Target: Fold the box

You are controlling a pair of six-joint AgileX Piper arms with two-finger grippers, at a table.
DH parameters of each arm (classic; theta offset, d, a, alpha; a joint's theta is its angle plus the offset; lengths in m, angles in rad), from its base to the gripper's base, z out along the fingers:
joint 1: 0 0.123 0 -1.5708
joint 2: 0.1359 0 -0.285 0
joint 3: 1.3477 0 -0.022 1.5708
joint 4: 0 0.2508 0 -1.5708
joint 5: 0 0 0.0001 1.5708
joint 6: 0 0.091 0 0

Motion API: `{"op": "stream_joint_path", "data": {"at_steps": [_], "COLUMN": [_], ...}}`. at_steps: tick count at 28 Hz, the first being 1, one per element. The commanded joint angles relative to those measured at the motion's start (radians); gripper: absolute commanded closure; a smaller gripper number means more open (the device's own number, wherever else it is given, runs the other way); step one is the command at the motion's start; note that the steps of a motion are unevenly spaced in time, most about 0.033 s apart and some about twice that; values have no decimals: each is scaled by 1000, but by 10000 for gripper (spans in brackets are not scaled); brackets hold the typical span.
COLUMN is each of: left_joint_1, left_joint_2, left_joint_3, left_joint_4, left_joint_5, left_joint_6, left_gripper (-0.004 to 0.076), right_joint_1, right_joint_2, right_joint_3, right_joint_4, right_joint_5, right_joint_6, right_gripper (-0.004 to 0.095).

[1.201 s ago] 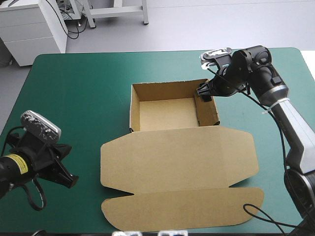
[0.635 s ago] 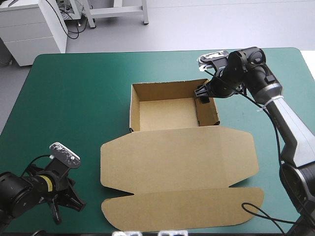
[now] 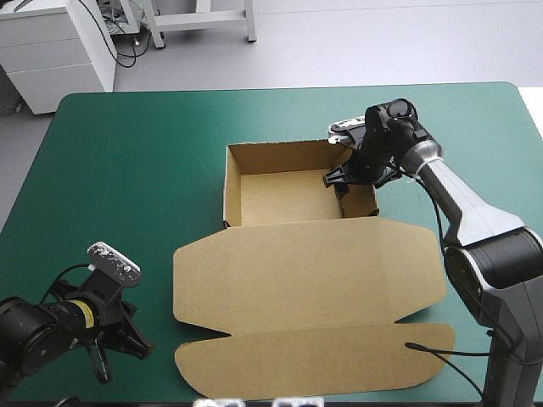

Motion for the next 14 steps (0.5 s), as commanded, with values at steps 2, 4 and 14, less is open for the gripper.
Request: {"op": "stream_joint_path", "data": {"at_steps": [2, 4, 14], "left_joint_1": [-2, -2, -2], "left_joint_2": [-3, -3, -3], "left_joint_3": [-21, -19, -19], "left_joint_4": [1, 1, 1], "left_joint_5": [-16, -11, -14], "left_joint_6": [-9, -9, -9], "left_gripper": [731, 731, 731], "right_joint_1": [-2, -2, -2], "right_joint_2": [-21, -9, -7], "right_joint_3": [-30, -30, -35], "right_joint_4": [1, 1, -1], "right_joint_5": [-24, -27, -36], "right_joint_6": [-10, -10, -25], "right_gripper": [300, 442, 923]}}
